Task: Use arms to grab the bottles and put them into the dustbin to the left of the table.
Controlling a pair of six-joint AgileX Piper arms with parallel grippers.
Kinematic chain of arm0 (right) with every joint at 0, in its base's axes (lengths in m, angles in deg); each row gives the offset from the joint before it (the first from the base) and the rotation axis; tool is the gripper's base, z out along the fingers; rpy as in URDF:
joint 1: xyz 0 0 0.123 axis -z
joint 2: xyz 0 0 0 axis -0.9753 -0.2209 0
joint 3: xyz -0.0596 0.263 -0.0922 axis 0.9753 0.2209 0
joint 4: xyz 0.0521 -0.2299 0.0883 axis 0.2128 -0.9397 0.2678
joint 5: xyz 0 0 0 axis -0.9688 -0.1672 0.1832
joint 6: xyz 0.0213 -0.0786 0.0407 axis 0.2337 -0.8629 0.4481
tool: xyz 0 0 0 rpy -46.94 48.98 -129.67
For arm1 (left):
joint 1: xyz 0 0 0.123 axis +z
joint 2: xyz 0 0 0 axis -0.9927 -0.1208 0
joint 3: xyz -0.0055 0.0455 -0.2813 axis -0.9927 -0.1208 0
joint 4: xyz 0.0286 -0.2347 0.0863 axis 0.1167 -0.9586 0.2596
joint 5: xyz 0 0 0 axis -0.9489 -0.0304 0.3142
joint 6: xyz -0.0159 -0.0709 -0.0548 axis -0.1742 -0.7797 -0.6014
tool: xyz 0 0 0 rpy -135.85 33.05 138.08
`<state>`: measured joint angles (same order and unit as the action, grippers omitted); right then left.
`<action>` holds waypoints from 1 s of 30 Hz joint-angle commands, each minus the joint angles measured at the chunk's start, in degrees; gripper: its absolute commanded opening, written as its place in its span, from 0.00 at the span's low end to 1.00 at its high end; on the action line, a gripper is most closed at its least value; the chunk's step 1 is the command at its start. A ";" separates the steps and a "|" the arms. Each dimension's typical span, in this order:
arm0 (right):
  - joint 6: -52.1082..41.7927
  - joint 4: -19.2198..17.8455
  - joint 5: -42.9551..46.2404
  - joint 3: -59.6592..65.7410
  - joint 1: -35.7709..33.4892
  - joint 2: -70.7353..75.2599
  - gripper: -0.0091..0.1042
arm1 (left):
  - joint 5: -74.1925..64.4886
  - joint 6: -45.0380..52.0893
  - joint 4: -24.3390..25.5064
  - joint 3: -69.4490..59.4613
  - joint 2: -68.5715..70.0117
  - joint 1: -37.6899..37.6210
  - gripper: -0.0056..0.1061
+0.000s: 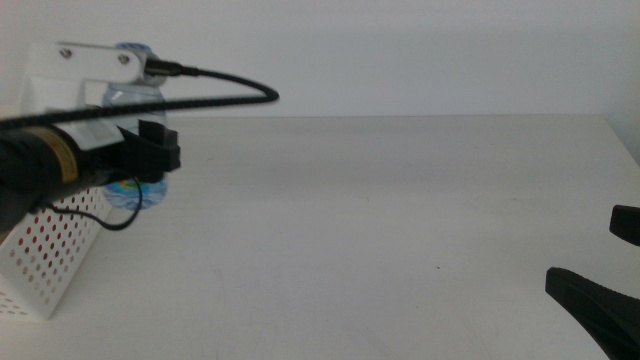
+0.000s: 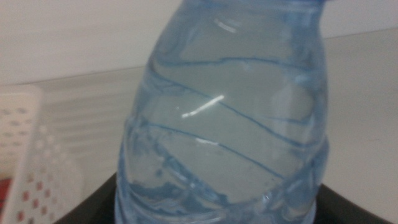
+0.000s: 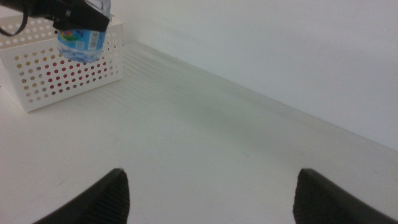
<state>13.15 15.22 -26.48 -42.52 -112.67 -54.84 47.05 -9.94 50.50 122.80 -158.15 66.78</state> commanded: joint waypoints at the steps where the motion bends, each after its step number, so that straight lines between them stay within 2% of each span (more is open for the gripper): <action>1: -0.51 -0.30 4.14 -1.61 0.23 -0.52 0.70 | -0.12 -0.72 0.06 4.38 2.25 -0.24 0.01; 4: -0.51 -0.30 4.14 -1.61 0.23 -0.52 0.70 | -5.92 0.25 0.02 7.10 2.25 -0.08 0.01; 7: -0.51 -0.30 4.14 -1.61 0.23 -0.52 0.70 | -9.14 6.14 -4.11 9.84 1.97 -0.02 0.01; 10: -0.51 -0.30 4.14 -1.61 0.23 -0.52 0.70 | -12.58 16.17 -12.43 13.02 0.69 1.99 0.01; 15: -0.51 -0.30 4.14 -1.61 0.23 -0.52 0.70 | -17.90 33.13 -27.75 19.00 -1.67 10.24 0.01; 18: -0.51 -0.30 4.14 -1.61 0.23 -0.52 0.70 | -24.79 42.01 -34.80 23.19 -3.56 14.91 0.01; 21: -0.51 -0.30 4.14 -1.61 0.23 -0.52 0.70 | -33.83 46.94 -40.17 27.81 -6.35 18.99 0.01; 26: -0.51 -0.30 4.14 -1.61 0.23 -0.52 0.70 | -42.39 52.50 -45.21 35.26 -11.49 25.28 0.01; 30: -0.51 -0.30 4.14 -1.61 0.23 -0.52 0.70 | -49.44 56.44 -45.42 42.24 -16.25 28.17 0.01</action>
<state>13.15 15.22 -26.48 -42.52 -112.67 -54.84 -3.19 44.95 7.36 160.60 -175.30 94.03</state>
